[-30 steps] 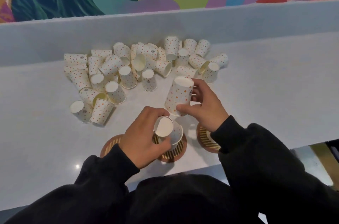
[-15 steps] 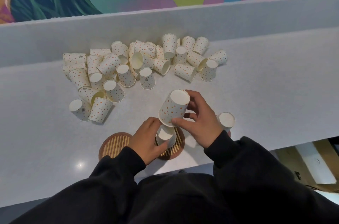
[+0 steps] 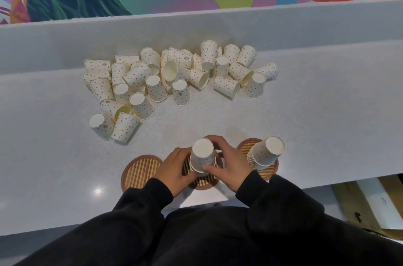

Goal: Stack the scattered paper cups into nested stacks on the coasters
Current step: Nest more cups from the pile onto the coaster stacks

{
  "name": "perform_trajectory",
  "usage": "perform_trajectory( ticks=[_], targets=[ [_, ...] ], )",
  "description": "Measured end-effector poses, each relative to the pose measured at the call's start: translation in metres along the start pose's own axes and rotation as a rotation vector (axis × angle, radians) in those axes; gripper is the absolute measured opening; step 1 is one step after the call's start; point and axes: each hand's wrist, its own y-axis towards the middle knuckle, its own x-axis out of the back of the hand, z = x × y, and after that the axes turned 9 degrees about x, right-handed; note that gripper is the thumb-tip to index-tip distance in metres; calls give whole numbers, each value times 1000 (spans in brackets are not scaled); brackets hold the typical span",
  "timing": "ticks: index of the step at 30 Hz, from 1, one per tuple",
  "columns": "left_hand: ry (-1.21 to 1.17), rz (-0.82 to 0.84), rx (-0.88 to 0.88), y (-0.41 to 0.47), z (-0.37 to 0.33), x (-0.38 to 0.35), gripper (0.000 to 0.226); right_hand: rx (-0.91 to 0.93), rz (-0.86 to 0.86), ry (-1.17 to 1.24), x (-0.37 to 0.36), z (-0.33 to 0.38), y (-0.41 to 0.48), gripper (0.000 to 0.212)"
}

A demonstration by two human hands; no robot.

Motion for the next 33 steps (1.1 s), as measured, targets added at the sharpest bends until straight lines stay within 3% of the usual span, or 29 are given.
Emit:
perform_trajectory(
  ticks=[13,17,19,22,25,27,30,33],
  targets=[
    [-15,48,43,-2,11,-6,67,-83,125,-95,-12,-16,5,73],
    [14,56,27,-2,11,4,67,-134,200,-92,2,-4,8,100],
    [-4,3,65,1,13,23,62,-121,236,-114,17,11,11,110],
    [-59,-213,144,13,29,62,56,-96,343,-95,49,42,18,116],
    [-65,-448,252,24,54,100,54,-34,458,-35,77,78,39,98],
    [-32,-534,353,28,70,118,56,42,398,-109,81,95,65,80],
    [125,-526,448,29,87,122,61,61,223,-170,66,98,117,66],
    [360,-455,476,25,93,111,58,22,160,-287,41,77,173,70]
  ],
)
